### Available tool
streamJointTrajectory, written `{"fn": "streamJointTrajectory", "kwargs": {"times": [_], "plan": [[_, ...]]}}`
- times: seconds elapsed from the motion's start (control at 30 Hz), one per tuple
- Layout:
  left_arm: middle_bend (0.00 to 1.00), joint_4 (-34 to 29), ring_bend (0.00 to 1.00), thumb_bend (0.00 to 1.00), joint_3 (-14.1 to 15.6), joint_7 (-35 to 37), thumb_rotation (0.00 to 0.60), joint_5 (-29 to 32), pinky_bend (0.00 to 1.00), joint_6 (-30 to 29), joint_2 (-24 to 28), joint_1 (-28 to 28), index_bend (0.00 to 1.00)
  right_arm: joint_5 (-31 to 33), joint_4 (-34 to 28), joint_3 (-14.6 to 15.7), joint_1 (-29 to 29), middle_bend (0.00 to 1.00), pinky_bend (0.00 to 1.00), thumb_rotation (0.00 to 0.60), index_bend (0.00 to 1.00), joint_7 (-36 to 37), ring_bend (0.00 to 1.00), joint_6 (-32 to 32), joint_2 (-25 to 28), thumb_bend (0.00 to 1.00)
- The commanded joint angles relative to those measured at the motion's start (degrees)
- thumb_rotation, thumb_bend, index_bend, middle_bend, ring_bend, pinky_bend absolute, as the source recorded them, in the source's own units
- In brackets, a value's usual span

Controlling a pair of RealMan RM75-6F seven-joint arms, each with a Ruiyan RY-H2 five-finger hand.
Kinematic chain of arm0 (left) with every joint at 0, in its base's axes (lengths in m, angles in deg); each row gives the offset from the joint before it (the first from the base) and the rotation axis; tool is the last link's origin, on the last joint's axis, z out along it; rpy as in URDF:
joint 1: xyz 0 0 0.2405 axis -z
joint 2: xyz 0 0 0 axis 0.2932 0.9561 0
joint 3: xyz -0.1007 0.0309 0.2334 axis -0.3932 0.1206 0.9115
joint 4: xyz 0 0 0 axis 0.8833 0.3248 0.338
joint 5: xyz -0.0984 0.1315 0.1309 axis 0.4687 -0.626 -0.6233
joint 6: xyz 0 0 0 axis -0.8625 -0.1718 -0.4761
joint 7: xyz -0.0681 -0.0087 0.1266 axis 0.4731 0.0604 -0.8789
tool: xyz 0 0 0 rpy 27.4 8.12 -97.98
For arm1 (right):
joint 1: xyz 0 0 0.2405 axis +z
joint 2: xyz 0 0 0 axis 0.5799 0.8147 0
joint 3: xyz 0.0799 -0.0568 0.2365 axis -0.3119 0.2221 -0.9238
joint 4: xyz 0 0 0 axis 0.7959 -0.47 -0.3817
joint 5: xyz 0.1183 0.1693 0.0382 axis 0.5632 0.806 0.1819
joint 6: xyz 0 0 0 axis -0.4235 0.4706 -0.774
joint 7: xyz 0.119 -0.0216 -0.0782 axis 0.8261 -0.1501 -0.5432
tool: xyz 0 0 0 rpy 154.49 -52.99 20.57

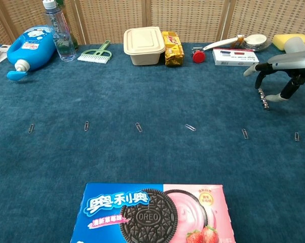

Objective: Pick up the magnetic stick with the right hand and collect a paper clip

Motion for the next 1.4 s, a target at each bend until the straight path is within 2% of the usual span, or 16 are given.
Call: {"fn": "streamJointTrajectory", "kwargs": {"times": [0.03,0.93,1.4], "plan": [[0.15,0.00,0.05,0.42,0.06,0.01,0.600,-0.05,0.10,-0.08,-0.03,-0.01,0.04,1.66,-0.07,0.57,0.35,0.27,0.06,0.530,0.00,-1.38,0.00,-0.27,-0.09,0.45],[0.15,0.75,0.05,0.42,0.64,1.16,0.600,-0.09,0.10,-0.93,-0.13,-0.30,0.03,7.02,-1.38,1.79,2.22,0.27,0.07,0.528,0.00,-5.89,0.00,-1.63,-0.91,0.45],[0.15,1.41,0.05,0.42,0.88,2.03,0.600,-0.38,0.10,-1.44,-0.14,-0.47,0.03,10.19,-1.42,3.20,2.21,0.30,0.09,0.527,0.00,-7.99,0.00,-2.91,-0.68,0.45]]}}
